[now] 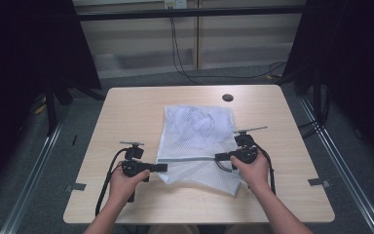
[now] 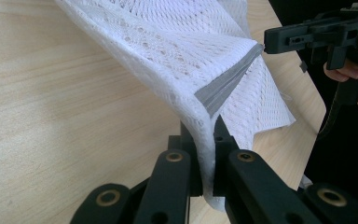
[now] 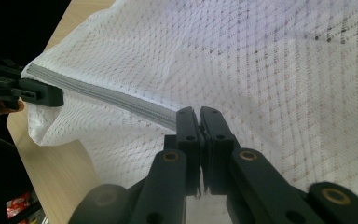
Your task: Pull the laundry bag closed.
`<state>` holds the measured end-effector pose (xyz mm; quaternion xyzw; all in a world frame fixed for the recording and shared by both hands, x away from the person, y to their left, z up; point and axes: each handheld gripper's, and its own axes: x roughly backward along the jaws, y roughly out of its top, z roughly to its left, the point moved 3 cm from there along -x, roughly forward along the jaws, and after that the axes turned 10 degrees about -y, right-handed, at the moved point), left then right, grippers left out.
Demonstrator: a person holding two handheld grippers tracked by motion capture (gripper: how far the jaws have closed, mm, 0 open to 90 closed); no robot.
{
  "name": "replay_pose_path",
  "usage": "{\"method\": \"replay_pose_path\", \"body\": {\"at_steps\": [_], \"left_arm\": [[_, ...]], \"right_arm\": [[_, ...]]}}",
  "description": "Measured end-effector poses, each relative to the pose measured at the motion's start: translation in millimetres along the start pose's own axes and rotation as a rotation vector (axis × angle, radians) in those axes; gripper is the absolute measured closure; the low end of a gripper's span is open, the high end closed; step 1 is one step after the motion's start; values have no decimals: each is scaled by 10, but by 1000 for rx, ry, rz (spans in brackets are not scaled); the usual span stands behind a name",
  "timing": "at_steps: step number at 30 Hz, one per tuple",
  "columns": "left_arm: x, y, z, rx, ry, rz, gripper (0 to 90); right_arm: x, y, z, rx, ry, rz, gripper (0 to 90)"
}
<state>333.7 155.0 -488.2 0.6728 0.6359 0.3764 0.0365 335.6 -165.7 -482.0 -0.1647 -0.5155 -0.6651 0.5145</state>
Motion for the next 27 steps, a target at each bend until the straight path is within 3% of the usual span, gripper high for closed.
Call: {"method": "replay_pose_path", "body": {"at_steps": [27], "left_arm": [[11, 0, 7, -5, 5, 2, 892]], "right_arm": [[44, -11, -71, -2, -11, -3, 869]]}}
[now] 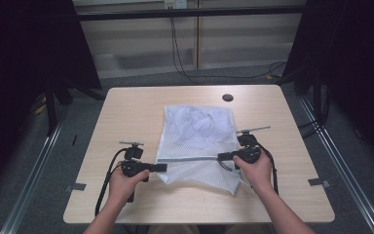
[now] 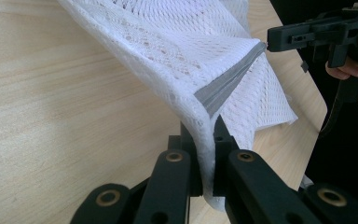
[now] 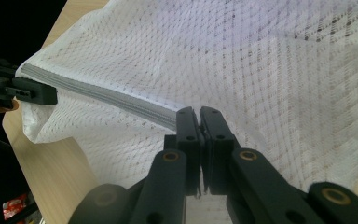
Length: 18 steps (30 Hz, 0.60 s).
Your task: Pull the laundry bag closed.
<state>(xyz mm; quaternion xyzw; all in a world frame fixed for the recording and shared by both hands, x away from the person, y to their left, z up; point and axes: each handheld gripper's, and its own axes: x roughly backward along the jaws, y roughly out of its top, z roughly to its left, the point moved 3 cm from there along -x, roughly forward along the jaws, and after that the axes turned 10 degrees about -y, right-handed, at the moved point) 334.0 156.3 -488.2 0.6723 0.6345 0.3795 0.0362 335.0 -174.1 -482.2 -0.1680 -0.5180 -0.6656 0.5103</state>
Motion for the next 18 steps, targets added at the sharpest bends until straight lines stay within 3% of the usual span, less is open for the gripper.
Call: {"method": "replay_pose_path", "body": {"at_steps": [18], "left_arm": [[22, 0, 7, 0, 6, 2, 892]], "right_arm": [[30, -11, -52, 3, -18, 1, 869]]}}
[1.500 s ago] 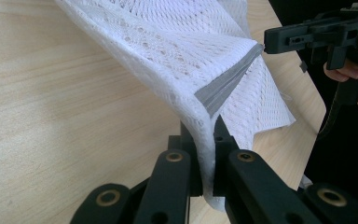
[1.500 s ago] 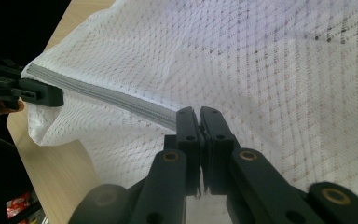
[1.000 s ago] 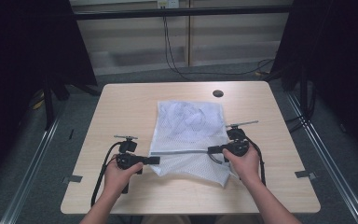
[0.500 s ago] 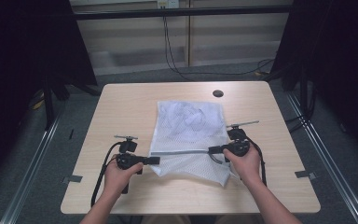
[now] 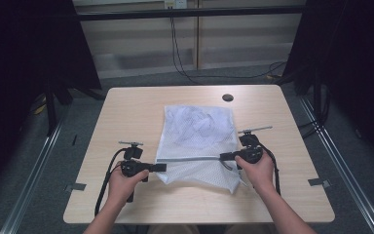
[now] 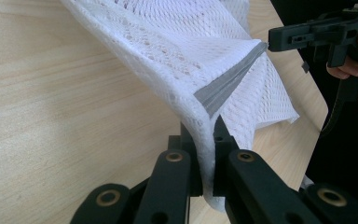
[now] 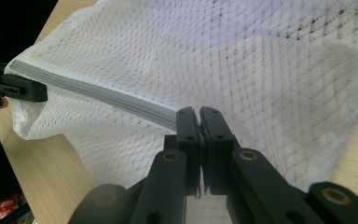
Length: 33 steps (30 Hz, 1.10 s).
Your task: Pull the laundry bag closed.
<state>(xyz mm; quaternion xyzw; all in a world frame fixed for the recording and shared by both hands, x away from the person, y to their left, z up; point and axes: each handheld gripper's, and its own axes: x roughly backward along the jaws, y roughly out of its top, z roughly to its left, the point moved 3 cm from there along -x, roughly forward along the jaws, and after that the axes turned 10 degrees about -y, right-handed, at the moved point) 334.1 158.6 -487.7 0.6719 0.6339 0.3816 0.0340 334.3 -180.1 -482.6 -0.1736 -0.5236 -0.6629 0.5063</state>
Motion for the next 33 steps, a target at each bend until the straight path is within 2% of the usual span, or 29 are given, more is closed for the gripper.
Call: {"method": "replay_pose_path", "body": {"at_steps": [15, 33], "left_arm": [[6, -2, 0, 11, -5, -5, 892], [17, -9, -2, 15, 2, -4, 892]], "right_arm": [[48, -21, -97, -13, -8, -8, 869], [80, -21, -132, -19, -13, -10, 869]]}}
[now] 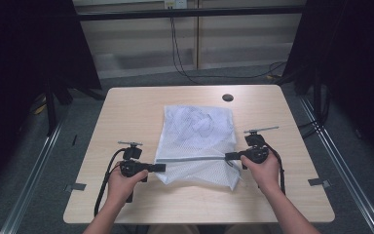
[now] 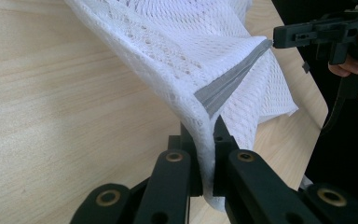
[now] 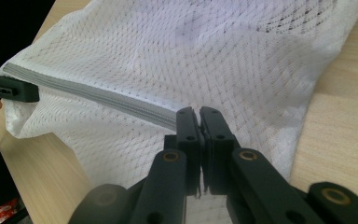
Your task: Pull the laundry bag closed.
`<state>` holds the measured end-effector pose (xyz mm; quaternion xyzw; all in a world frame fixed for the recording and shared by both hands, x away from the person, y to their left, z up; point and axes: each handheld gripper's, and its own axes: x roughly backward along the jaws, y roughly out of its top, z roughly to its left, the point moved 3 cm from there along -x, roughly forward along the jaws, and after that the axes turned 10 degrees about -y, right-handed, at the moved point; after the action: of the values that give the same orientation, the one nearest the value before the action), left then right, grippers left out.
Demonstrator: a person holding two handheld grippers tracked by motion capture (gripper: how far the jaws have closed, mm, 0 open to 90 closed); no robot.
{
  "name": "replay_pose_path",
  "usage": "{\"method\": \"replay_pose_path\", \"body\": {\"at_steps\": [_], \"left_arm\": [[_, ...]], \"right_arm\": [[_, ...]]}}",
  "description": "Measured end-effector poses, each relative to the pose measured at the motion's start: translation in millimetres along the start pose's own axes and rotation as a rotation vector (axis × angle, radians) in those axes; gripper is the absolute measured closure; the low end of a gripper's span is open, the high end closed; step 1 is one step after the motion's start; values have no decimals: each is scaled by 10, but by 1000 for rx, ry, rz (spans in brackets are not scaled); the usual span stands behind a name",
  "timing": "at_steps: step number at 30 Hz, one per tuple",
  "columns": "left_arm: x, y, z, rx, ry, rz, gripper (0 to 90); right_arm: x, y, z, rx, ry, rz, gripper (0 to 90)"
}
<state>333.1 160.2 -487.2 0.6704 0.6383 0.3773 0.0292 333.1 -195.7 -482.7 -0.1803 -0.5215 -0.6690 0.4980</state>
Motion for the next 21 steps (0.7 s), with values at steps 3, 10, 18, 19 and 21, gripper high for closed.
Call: {"method": "replay_pose_path", "body": {"at_steps": [3, 10, 18, 19, 21], "left_arm": [[7, -3, 5, 1, -5, 1, 892], [47, -8, 17, 12, -2, -9, 892], [72, -18, 25, 20, 2, -14, 892], [91, -17, 38, 10, 7, -11, 892], [103, -17, 36, 28, 2, -26, 892]], "right_arm": [[1, -1, -4, 3, -2, 1, 869], [7, -3, -39, 2, -15, 0, 870], [30, -6, -73, 2, -23, -5, 870], [36, -6, -83, 1, -25, -6, 869], [48, -8, -109, -9, -24, -6, 869]]}}
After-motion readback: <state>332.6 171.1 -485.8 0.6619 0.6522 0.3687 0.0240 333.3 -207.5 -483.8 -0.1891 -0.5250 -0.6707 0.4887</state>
